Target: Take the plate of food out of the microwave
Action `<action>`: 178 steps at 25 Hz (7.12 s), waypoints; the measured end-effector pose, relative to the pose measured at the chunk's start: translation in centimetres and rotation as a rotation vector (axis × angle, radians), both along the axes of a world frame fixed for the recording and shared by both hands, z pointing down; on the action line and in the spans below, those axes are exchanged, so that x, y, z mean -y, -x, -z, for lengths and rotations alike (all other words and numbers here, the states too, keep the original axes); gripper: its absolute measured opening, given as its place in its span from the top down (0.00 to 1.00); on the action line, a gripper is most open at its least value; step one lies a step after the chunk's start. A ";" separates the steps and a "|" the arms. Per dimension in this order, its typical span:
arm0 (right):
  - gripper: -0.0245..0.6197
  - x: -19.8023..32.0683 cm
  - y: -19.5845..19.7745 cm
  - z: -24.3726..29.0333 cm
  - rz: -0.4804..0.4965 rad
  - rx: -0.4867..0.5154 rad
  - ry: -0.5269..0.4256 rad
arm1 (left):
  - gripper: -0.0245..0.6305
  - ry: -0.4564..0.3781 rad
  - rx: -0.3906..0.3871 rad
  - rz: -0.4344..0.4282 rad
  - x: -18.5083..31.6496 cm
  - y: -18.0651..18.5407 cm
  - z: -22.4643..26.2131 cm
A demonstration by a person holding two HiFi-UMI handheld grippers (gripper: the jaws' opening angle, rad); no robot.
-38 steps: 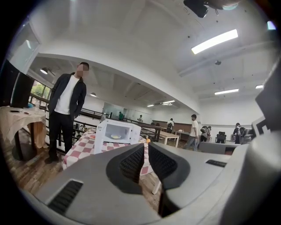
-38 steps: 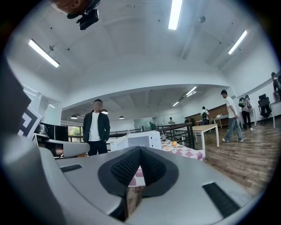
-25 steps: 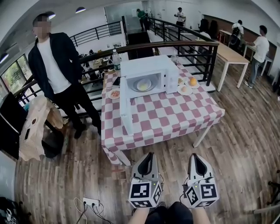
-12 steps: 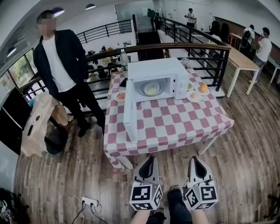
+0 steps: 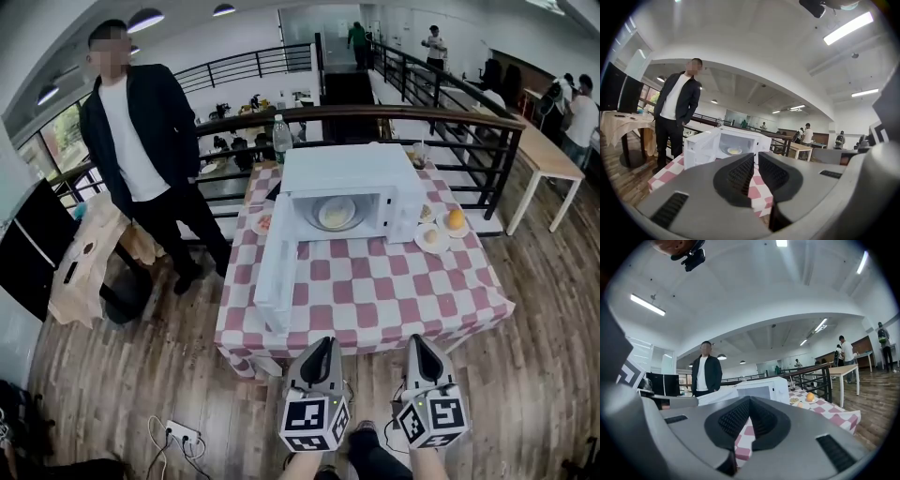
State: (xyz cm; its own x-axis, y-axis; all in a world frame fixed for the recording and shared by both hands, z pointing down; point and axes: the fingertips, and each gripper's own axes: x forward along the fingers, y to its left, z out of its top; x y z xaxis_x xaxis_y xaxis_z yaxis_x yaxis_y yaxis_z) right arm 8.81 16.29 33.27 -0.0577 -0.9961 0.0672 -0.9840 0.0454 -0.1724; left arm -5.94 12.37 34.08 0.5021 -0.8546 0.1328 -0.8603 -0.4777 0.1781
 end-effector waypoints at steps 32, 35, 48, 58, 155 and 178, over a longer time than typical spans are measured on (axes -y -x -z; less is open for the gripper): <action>0.97 16.0 -6.4 -3.0 0.169 0.070 0.045 | 0.90 0.058 0.008 0.173 13.6 -5.9 -2.3; 0.97 17.6 -6.8 -3.0 0.156 0.065 0.051 | 0.90 0.065 0.004 0.157 15.2 -6.4 -2.6; 0.97 26.5 -6.1 -3.4 0.137 0.048 0.067 | 0.90 0.088 -0.023 0.114 24.8 -6.5 -3.4; 0.97 33.9 -4.0 -4.4 0.141 0.065 0.092 | 0.90 0.115 -0.016 0.096 31.6 -5.4 -4.4; 0.84 51.9 -2.2 -20.9 0.181 0.328 0.431 | 0.80 0.453 -0.040 0.162 48.5 -6.3 -20.6; 0.79 49.6 -2.9 -20.4 0.136 0.347 0.424 | 0.77 0.467 -0.029 0.210 47.3 -4.8 -20.7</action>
State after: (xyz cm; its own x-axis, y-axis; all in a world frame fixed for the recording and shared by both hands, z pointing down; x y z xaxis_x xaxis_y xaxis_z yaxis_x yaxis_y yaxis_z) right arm 11.73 -33.36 53.62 -0.2735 -0.8681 0.4143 -0.8564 0.0236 -0.5158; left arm -1.11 -34.93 54.80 0.3349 -0.7904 0.5130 -0.9208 -0.1588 0.3563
